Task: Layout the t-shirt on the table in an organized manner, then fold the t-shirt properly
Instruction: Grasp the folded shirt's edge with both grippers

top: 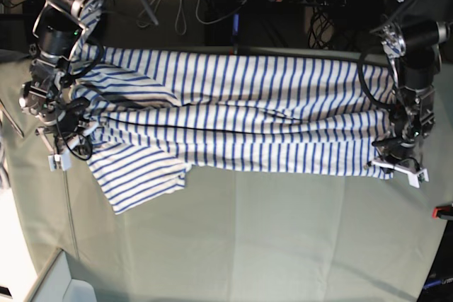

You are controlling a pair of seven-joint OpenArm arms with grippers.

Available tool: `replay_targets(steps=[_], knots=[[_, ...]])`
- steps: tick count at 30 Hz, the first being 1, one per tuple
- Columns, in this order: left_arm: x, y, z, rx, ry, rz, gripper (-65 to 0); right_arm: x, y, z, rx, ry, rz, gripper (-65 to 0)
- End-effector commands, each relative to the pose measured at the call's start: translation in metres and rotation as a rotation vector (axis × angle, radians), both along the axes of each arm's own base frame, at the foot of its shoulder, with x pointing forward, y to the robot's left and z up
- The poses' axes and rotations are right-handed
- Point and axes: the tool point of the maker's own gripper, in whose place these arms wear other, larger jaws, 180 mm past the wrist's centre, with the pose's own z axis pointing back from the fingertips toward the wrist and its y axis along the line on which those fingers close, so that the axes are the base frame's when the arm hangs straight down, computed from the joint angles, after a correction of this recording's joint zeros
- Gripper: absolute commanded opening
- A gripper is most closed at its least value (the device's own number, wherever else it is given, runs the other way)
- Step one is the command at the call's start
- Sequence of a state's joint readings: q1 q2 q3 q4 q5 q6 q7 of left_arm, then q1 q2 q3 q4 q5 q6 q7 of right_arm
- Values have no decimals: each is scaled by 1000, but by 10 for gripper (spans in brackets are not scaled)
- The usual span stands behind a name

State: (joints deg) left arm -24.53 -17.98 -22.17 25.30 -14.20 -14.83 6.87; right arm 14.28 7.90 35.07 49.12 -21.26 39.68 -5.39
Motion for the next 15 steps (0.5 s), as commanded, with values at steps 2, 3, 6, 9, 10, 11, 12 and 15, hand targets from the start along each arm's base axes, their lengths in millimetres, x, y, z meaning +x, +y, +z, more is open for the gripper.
replay_targets(steps=[2,3,6,9,10,11,12,15], knots=[[15,11,20,15,-49,10,-649,23,-12,29,-25,-85,-5,-650],[16,11,22,15,-52,10,-649,30,-17,41,-40,-116,-12,-650],[33,12,43,35,-103,-1,-649,44,-22,68,-77,-185,-14,-650],[45,13,65,57,-160,-9,-649,66,-23,101,-77,-278,-22,-650],[50,13,73,64,-183,-12,-649,71,-23,108,-74,-296,-24,-650],[53,14,81,73,-202,-14,-649,79,-23,117,-74,-316,-25,-650],[56,14,87,77,-218,-14,-649,84,-23,123,-74,-325,-25,-650],[64,14,103,89,-259,-17,-649,96,-22,138,-72,-360,-26,-650]])
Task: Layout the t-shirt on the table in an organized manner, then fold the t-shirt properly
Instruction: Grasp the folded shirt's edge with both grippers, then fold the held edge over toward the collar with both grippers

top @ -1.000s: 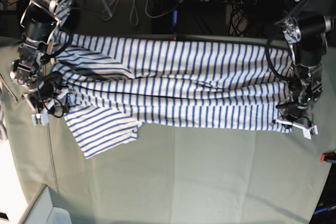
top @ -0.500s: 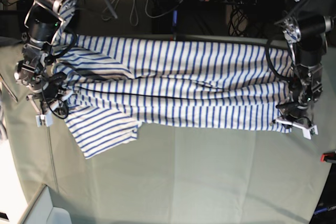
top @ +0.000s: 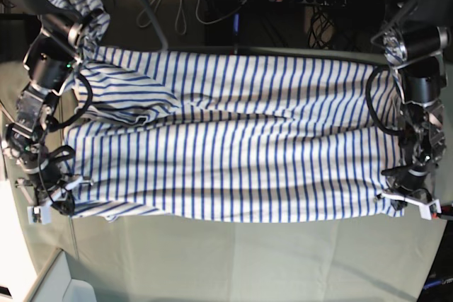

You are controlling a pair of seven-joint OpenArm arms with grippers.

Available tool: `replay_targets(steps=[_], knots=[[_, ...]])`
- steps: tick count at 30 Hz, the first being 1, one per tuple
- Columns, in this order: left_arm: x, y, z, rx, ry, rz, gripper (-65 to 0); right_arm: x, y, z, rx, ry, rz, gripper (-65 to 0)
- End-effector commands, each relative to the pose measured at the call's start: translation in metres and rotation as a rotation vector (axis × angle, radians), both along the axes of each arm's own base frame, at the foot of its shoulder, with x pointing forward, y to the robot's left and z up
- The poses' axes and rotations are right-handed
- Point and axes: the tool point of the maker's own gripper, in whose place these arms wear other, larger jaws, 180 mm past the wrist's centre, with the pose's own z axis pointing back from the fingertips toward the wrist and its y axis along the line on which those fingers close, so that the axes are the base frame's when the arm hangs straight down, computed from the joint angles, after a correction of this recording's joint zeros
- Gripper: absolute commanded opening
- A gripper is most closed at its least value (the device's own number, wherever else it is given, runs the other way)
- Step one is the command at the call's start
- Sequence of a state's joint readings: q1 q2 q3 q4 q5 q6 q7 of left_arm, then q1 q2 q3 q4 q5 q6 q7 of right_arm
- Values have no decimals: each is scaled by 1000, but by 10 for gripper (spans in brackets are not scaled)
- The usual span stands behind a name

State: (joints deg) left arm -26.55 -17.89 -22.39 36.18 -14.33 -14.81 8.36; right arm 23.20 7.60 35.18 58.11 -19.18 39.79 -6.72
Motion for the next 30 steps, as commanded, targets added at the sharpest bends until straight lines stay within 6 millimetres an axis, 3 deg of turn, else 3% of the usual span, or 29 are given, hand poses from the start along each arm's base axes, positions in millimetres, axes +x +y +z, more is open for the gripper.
replay_targets(steps=[1,5,8,10,18,25,27,30], knots=[[16,9,32,25,-86,9,-649,18,-4,33,-1,-96,-1,-650],[31,7,57,37,-143,3,-649,35,2,54,10,-145,4,-650],[35,7,63,35,-157,3,-649,43,11,63,27,-170,11,-650],[40,9,72,35,-175,7,-649,45,14,65,31,-175,14,-650],[41,11,75,39,-181,8,-649,44,23,59,52,-169,18,-650],[38,13,72,41,-173,11,-649,21,20,30,46,-114,12,-650],[31,13,63,42,-154,10,-649,11,14,31,16,-118,3,-650],[25,12,68,69,-175,-1,-649,-4,12,41,17,-164,-7,-650]])
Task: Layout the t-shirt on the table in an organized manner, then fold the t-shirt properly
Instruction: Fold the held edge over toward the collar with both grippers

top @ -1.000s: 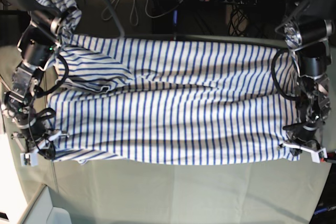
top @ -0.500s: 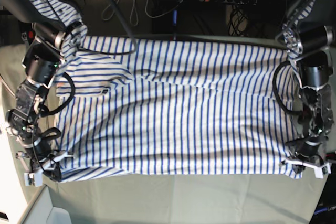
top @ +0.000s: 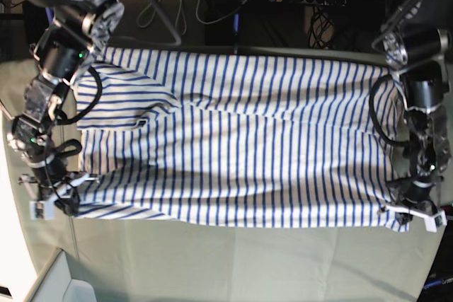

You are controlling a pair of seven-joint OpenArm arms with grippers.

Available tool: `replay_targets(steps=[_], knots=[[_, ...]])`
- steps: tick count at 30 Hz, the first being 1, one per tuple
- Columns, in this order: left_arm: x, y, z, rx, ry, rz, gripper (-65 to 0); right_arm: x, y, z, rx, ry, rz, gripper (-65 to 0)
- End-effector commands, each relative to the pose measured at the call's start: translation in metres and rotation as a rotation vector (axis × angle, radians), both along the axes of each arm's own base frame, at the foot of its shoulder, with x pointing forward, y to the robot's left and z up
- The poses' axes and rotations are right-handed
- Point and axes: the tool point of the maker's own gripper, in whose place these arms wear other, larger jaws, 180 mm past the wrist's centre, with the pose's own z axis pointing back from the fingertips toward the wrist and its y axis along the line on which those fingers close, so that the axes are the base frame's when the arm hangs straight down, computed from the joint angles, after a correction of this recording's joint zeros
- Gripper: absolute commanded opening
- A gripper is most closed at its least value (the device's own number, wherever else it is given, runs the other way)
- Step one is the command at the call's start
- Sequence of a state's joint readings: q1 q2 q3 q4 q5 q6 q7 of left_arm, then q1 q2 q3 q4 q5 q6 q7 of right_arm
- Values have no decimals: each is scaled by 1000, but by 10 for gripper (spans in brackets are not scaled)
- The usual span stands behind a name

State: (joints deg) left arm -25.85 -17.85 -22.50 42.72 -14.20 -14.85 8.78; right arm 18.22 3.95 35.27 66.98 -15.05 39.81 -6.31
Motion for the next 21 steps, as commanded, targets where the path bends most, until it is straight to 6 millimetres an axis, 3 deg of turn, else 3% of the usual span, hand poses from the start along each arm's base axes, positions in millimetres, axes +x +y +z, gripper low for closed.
replay_targets(steps=[1,5,15,21], knots=[[11,9,36,31,-102,9,-649,6,-5,28,0,-92,-4,-650],[-5,4,47,89,-139,-18,-649,-15,-9,31,-10,-109,-14,-650],[-68,-8,35,-62,-195,-17,-649,-76,-13,-7,50,-42,-36,-650],[-114,9,27,-105,-195,51,-649,-111,-13,-17,30,-1,-34,-650]])
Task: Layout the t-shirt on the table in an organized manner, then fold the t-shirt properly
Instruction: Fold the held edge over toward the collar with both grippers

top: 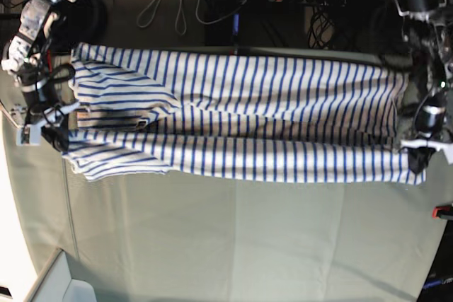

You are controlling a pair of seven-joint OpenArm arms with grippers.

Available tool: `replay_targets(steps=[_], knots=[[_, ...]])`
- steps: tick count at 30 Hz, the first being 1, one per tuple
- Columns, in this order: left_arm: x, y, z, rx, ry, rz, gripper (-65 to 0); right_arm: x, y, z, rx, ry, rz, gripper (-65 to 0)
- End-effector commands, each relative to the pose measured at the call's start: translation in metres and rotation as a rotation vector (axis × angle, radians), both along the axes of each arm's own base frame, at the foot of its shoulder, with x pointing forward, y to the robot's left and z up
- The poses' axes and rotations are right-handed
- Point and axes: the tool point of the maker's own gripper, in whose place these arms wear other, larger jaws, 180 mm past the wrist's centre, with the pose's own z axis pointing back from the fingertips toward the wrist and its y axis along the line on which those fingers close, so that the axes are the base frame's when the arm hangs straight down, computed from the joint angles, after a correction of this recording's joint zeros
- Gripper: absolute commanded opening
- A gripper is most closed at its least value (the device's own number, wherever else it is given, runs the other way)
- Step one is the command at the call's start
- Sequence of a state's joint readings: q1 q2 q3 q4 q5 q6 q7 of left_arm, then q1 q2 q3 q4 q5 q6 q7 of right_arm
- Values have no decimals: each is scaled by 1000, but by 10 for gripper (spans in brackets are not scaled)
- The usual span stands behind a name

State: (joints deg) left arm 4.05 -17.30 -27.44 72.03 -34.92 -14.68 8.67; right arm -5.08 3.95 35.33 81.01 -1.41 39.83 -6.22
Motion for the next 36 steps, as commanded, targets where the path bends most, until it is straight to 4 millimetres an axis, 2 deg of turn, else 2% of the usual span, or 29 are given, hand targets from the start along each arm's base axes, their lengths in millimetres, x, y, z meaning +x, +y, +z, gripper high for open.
replay_targets(steps=[1,5,9,14,18,24,28,36], knots=[[4,9,23,11,-73,11,-649,5,-4,16,-8,-58,1,-650],[-19,18,11,-53,-57,48,-649,-13,-3,1,21,-17,-6,-650],[-38,16,-8,-97,-16,64,-649,-34,-4,-11,46,16,-15,-650],[-53,16,-21,-99,28,68,-649,-51,-4,-21,49,56,-17,-650],[-59,16,-29,-99,51,69,-649,-60,-4,-28,50,81,-17,-650],[-71,21,-55,-130,114,102,-649,-63,-3,-30,52,90,-18,-650],[-80,26,-73,-150,158,128,-649,-71,-3,-47,80,133,-30,-650],[-80,28,-82,-161,178,142,-649,-73,-8,-50,73,145,-30,-650]])
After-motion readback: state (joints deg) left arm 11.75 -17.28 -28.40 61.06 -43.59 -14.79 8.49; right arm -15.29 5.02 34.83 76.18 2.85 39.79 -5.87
